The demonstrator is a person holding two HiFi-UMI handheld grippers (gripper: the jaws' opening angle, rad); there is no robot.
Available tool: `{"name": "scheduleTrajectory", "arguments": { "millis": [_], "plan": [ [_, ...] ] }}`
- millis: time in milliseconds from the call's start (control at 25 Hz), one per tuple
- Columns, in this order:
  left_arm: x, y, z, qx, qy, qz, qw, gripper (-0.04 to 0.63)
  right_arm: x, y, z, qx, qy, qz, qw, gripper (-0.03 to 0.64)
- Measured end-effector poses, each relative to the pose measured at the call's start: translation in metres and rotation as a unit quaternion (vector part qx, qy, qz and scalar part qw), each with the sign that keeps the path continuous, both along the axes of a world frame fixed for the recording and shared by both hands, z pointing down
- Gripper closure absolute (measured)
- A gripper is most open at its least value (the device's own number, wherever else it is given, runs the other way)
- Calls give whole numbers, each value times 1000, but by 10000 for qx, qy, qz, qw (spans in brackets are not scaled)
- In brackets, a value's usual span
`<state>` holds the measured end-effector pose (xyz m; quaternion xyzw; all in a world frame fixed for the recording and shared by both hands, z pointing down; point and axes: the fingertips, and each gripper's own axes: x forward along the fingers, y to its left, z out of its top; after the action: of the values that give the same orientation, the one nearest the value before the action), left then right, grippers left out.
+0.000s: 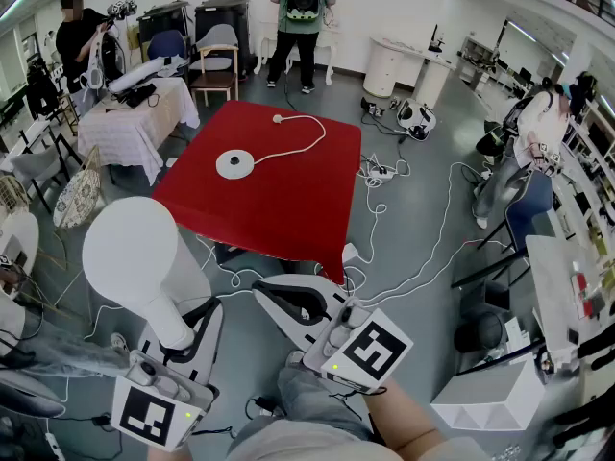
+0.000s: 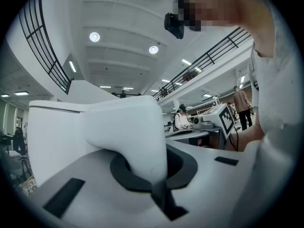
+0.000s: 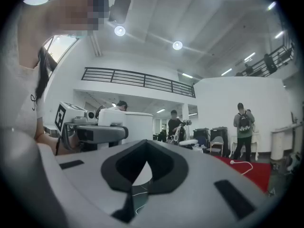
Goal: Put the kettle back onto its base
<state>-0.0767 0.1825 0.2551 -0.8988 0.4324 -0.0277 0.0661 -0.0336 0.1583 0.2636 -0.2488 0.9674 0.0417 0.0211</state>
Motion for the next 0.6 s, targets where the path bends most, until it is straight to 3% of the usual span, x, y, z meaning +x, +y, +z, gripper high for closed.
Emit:
{"name": "scheduleTrajectory", "arguments": {
  "millis": [600],
  "plan": [
    [-2,1,-7,207,27,23,9998,585,-5,8,2,9,-18,-12,10000,611]
  ]
}}
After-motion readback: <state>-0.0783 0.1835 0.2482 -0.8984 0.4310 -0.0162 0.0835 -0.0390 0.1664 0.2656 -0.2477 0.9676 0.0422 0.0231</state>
